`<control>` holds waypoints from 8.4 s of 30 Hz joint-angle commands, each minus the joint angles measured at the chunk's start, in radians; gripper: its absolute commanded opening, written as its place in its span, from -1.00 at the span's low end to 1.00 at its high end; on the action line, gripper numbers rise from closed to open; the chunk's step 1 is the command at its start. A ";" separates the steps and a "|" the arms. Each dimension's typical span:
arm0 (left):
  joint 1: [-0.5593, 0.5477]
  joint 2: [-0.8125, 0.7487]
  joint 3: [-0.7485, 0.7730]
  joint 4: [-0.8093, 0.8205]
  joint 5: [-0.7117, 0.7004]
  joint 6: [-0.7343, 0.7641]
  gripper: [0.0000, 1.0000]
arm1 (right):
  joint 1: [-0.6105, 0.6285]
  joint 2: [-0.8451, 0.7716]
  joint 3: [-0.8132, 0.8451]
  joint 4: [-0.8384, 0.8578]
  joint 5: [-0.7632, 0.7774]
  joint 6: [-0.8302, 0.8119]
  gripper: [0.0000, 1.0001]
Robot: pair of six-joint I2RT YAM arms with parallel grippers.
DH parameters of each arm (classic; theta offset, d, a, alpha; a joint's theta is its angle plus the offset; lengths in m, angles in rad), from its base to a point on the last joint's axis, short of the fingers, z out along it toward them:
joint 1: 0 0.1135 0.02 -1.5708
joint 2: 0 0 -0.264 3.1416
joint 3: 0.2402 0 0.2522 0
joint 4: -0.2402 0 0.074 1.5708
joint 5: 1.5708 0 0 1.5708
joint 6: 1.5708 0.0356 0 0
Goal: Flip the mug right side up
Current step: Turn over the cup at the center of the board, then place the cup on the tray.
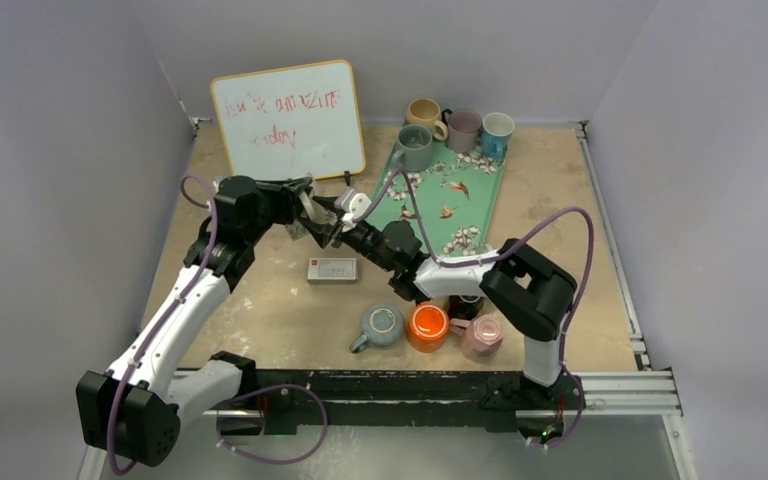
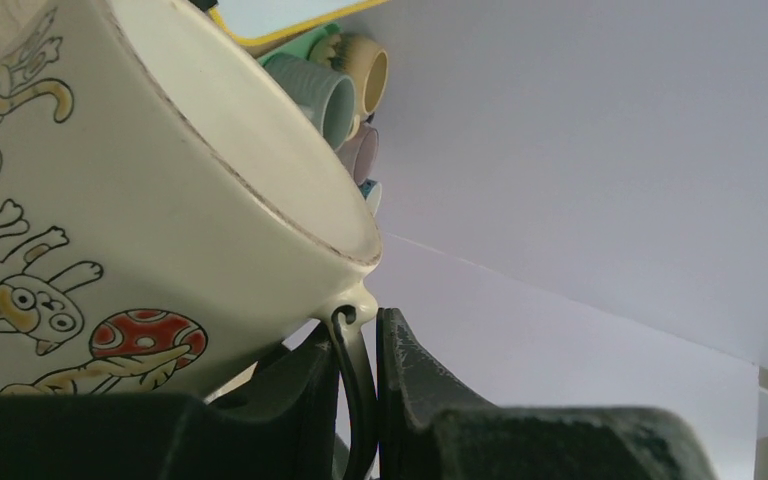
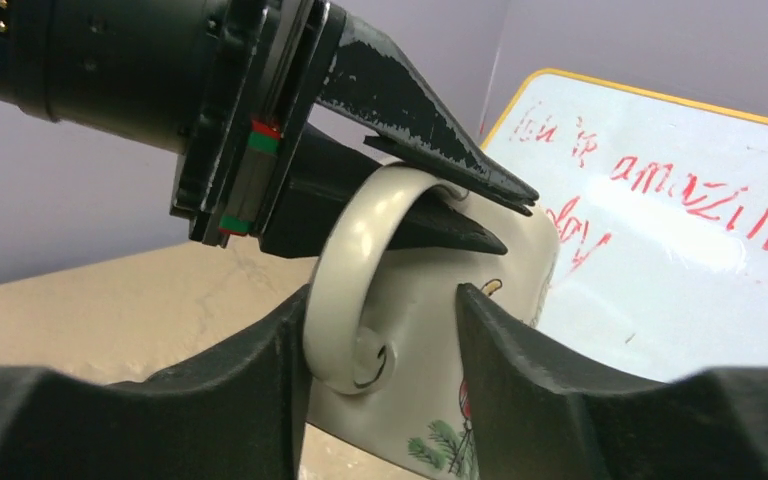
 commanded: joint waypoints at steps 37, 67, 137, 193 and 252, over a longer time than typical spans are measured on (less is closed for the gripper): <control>-0.005 -0.151 0.016 -0.210 0.177 0.136 -0.97 | -0.052 0.036 0.055 0.167 0.180 -0.121 -1.00; -0.005 -0.247 0.141 -0.336 0.137 1.261 0.68 | -0.317 -0.329 0.231 -1.034 -0.077 -0.577 -1.00; 0.032 -0.536 0.003 -0.359 -0.030 1.493 0.68 | -0.668 0.447 1.272 -1.856 0.027 -0.854 -0.19; 0.042 -0.523 0.000 -0.357 -0.004 1.491 0.68 | -0.748 0.207 0.855 -1.529 -0.147 -0.431 0.04; 0.046 -0.529 0.000 -0.357 0.005 1.487 0.68 | -0.895 0.153 0.645 -1.545 -0.353 -0.357 0.74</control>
